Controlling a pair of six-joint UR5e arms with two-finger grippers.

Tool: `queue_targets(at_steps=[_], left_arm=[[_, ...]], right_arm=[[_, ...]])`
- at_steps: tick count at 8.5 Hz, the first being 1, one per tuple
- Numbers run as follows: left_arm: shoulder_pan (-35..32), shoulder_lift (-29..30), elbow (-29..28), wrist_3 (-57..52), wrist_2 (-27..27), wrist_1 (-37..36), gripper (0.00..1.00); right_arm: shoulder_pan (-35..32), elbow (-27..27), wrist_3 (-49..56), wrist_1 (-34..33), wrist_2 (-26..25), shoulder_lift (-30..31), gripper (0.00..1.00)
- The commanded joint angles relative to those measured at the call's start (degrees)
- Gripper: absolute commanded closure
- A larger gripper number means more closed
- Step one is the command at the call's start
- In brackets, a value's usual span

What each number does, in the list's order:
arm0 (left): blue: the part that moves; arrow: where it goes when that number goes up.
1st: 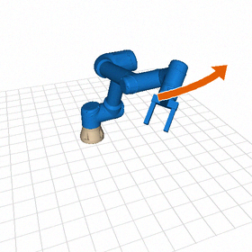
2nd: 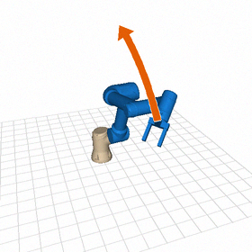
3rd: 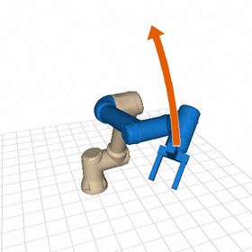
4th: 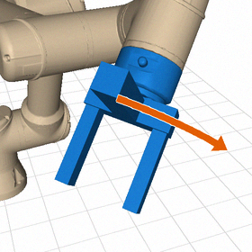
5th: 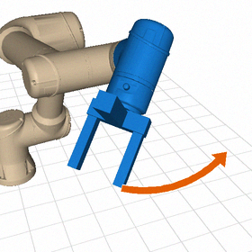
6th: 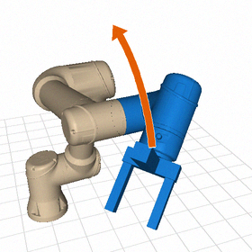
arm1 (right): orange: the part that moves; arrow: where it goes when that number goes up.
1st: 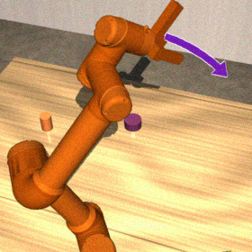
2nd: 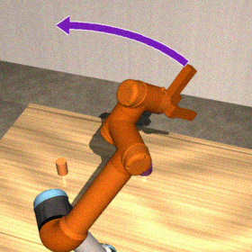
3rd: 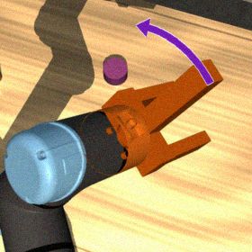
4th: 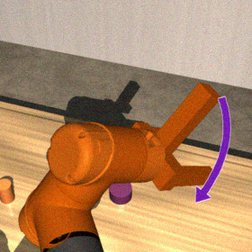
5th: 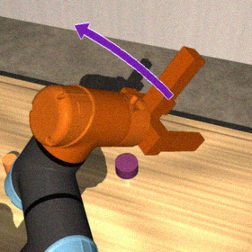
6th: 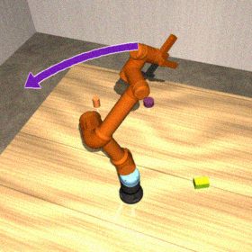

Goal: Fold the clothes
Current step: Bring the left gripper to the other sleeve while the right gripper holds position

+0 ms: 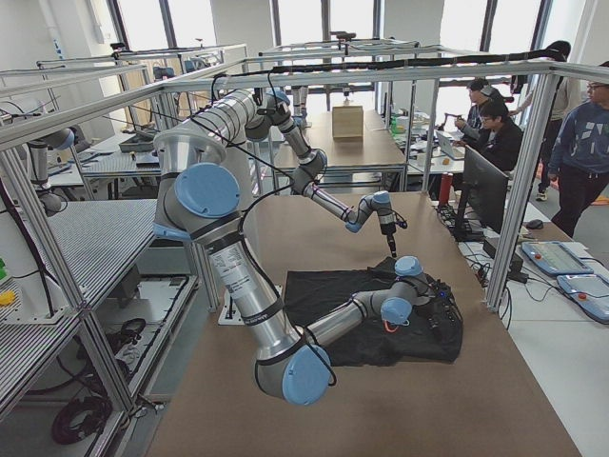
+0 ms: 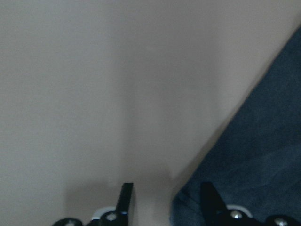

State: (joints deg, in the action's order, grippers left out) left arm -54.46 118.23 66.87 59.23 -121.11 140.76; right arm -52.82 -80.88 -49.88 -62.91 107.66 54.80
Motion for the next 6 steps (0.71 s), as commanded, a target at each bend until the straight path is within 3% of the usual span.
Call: queue_targets(at_steps=[1, 2, 5, 6], left_arm=[[0.5, -0.6, 1.5, 2.5, 0.1, 0.7, 0.50], [0.8, -0.7, 1.7, 2.6, 0.2, 0.7, 0.56], [1.6, -0.8, 1.6, 2.7, 1.8, 0.7, 0.59], [1.6, -0.8, 1.6, 2.7, 1.8, 0.7, 0.70]], right_arm=[[0.0, 0.0, 0.1, 0.1, 0.0, 0.1, 0.05], [0.0, -0.1, 0.1, 0.1, 0.0, 0.1, 0.05], [0.0, -0.1, 0.1, 0.1, 0.0, 0.1, 0.05], [0.0, -0.1, 0.1, 0.0, 0.0, 0.1, 0.05]])
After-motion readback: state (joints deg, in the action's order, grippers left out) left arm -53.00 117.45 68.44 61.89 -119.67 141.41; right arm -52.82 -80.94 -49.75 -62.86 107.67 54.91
